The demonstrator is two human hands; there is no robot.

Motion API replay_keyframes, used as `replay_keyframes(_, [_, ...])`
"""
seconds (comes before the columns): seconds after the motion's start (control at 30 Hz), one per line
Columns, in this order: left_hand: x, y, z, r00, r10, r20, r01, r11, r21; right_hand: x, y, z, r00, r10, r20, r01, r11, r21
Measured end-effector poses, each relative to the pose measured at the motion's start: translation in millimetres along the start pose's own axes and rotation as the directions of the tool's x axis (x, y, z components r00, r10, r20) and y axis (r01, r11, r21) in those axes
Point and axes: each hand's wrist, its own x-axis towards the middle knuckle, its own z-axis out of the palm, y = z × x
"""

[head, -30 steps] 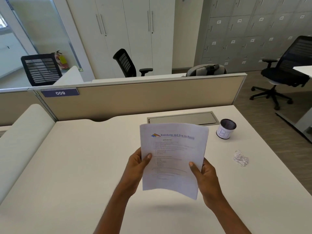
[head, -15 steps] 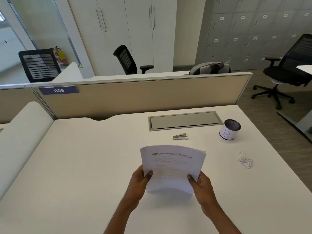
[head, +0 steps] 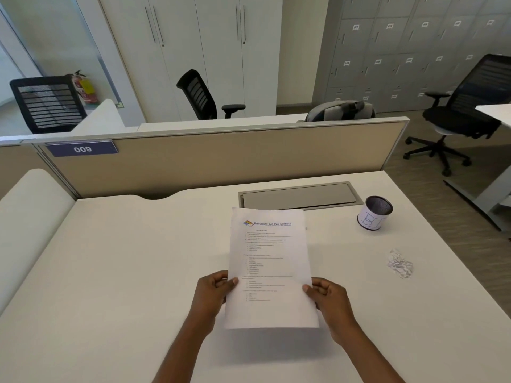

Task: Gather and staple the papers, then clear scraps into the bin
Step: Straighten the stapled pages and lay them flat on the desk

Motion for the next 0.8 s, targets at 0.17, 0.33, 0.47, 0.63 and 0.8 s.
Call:
replay_keyframes(0.17, [8.5, 3.6, -13.5, 0.998, -0.043, 0.045, 0.045, 0.997, -0.058, 8.9, -1.4, 10.4, 0.998, 0.050, 0.031, -0.052, 0.997, 0.049])
replay_keyframes(0.33, [6.4, 2.4, -24.1, 0.991, -0.082, 0.107, 0.090, 0.993, -0.073, 14.1, 0.7, 17.0, 0.998, 0.053, 0.041, -0.055, 0.997, 0.046])
replay_keyframes(0.47, [5.9, -1.4, -34.2, 0.992, -0.103, 0.068, 0.107, 0.992, -0.067, 16.6, -1.6, 20.6, 0.997, 0.051, 0.056, -0.052, 0.998, 0.029])
replay_keyframes(0.63, [2.3, -9.0, -44.4, 0.994, -0.108, -0.023, 0.106, 0.992, -0.063, 19.4, 1.1, 32.5, 0.997, 0.026, 0.069, -0.023, 0.999, -0.046])
replay_keyframes(0.8, [-6.7, -28.3, -74.5, 0.983, -0.136, -0.124, 0.136, 0.991, -0.012, 15.9, 23.9, 54.2, 0.990, 0.099, 0.096, -0.085, 0.986, -0.145])
